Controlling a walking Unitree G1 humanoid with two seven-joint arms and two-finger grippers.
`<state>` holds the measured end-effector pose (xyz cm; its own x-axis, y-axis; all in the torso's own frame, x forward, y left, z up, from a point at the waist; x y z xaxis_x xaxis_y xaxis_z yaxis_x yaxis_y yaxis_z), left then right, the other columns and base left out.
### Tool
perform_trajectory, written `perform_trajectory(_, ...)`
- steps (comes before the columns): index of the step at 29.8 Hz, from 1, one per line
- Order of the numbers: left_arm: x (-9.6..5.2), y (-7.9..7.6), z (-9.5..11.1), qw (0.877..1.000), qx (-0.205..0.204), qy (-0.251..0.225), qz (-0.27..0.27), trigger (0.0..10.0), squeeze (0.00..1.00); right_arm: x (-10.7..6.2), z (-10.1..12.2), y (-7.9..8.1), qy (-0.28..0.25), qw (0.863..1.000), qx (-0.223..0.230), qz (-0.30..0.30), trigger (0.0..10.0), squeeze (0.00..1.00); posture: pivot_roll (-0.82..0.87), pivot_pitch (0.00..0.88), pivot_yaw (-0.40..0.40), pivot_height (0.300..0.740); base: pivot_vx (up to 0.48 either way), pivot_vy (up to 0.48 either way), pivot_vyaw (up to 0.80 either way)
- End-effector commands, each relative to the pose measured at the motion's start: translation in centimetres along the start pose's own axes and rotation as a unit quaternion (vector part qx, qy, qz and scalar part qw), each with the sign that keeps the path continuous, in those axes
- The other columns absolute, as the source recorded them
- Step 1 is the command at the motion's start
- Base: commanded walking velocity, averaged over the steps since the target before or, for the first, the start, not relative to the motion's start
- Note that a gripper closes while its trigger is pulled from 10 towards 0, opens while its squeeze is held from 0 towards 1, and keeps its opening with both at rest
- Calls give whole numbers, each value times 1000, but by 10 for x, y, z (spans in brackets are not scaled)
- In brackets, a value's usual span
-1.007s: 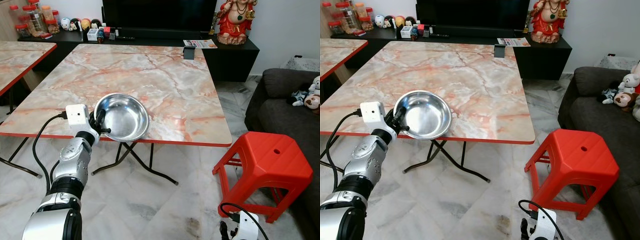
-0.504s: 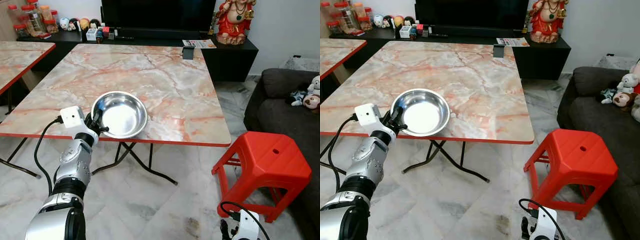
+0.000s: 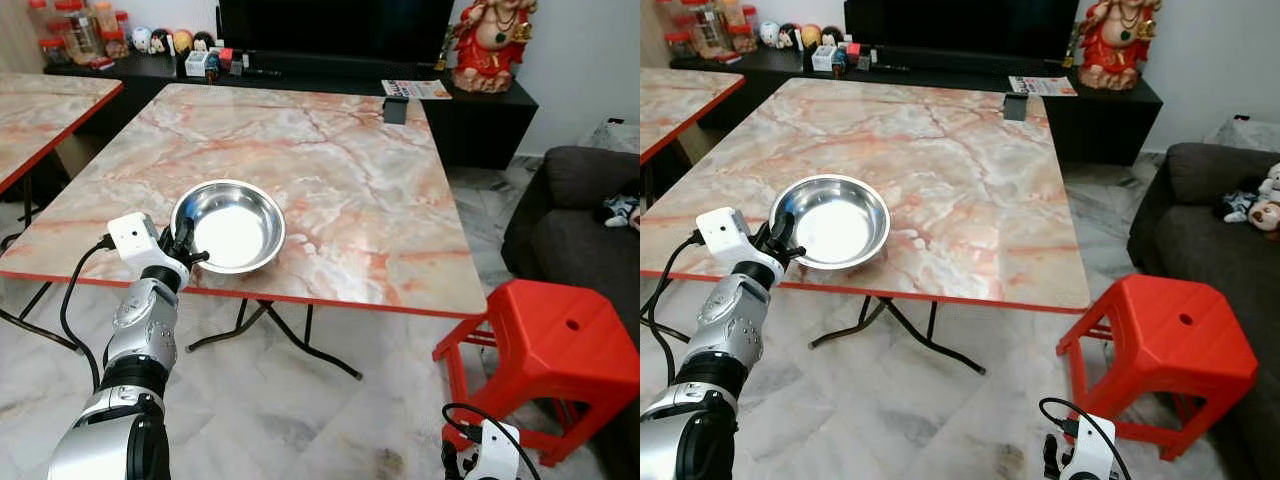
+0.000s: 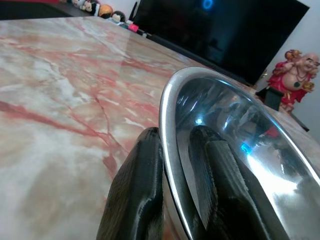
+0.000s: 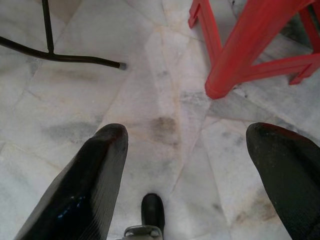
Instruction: Setting the table
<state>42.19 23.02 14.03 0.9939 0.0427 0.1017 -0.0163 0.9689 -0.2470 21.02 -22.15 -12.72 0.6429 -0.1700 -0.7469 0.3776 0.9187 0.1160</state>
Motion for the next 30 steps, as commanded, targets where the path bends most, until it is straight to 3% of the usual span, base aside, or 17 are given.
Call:
perform_trajectory(1, 7, -10, 10, 1000, -2, -14, -13, 10000, 0, 0, 0, -3, 1, 1000, 1, -4, 10000, 0, 0, 0, -56, 740, 352, 0, 0)
perform_trajectory(13, 5, -18, 7, 999, 6, -10, -31, 10000, 0, -1, -3, -2, 4, 1000, -1, -2, 10000, 0, 2, 0, -58, 740, 342, 0, 0)
perform_trajectory(24, 1, -24, 1, 999, 4, -1, -44, 10000, 0, -1, -5, -4, 6, 1000, -3, -3, 10000, 0, -2, 0, -56, 740, 0, 0, 0)
perform_trajectory(27, -1, -21, -4, 999, 7, 9, -39, 10000, 0, -1, -5, -4, 7, 1000, -4, -3, 10000, 0, -2, 0, -56, 740, 0, 0, 0)
perform_trajectory(30, -2, -7, -7, 1000, 2, 21, -8, 10000, 0, -2, -6, -4, 8, 1000, -3, -3, 10000, 0, -1, 0, -56, 740, 0, 0, 0)
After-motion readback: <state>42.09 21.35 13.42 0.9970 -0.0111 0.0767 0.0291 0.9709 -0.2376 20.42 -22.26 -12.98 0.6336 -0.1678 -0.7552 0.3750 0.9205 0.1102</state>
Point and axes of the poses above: a point about 5 cm out from each wrist's last joint towards the gripper, its own x axis pointing out of the wrist towards the gripper, its own z axis along the axis of the wrist's last joint, y = z × x, the point moved 6 cm from there along x, pointing out of the wrist towards the gripper, and after that the axes turned 5 degrees about x, right-handed, at the moved point
